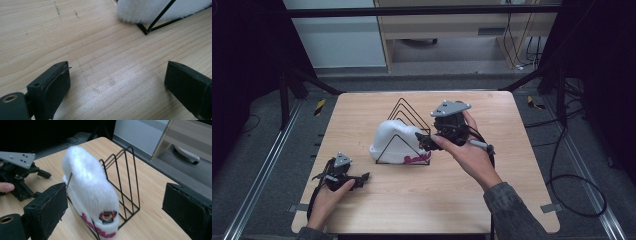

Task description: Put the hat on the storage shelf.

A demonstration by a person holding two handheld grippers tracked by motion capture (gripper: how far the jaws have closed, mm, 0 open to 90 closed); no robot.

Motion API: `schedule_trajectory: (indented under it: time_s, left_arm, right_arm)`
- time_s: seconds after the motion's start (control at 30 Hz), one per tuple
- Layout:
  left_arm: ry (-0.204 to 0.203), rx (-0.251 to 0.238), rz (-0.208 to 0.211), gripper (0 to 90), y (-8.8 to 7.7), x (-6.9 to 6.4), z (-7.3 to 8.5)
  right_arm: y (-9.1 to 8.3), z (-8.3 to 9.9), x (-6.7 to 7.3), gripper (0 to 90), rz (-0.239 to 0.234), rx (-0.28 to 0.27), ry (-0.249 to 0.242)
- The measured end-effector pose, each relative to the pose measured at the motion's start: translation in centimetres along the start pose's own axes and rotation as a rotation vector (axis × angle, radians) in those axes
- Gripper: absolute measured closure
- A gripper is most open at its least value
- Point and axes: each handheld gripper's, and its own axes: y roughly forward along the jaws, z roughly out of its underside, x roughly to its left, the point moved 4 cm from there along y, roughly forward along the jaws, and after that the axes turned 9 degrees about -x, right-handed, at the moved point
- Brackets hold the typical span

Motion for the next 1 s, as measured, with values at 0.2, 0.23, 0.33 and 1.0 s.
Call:
schedule_trajectory:
  time_s: [0.2,0.23,0.33,1.0]
  left_arm:
    - [0.008,0.006,0.005,3.5,0.1,-0.1,0.0]
    - [0.008,0.007,0.003,3.3,0.1,-0.1,0.0]
    - [0.006,0.005,0.001,3.1,0.1,-0.1,0.0]
    - [0.008,0.008,-0.002,2.7,0.1,-0.2,0.0]
  right_arm:
    - [-1.8,2.2,-0.6,7.0,0.026,0.004,0.025]
    - [-2.1,2.6,-0.7,7.9,0.03,0.004,0.027]
    - [-2.7,4.0,-0.7,8.4,0.041,0.026,0.017]
    - [-4.9,12.8,-1.2,10.5,0.082,0.089,0.049]
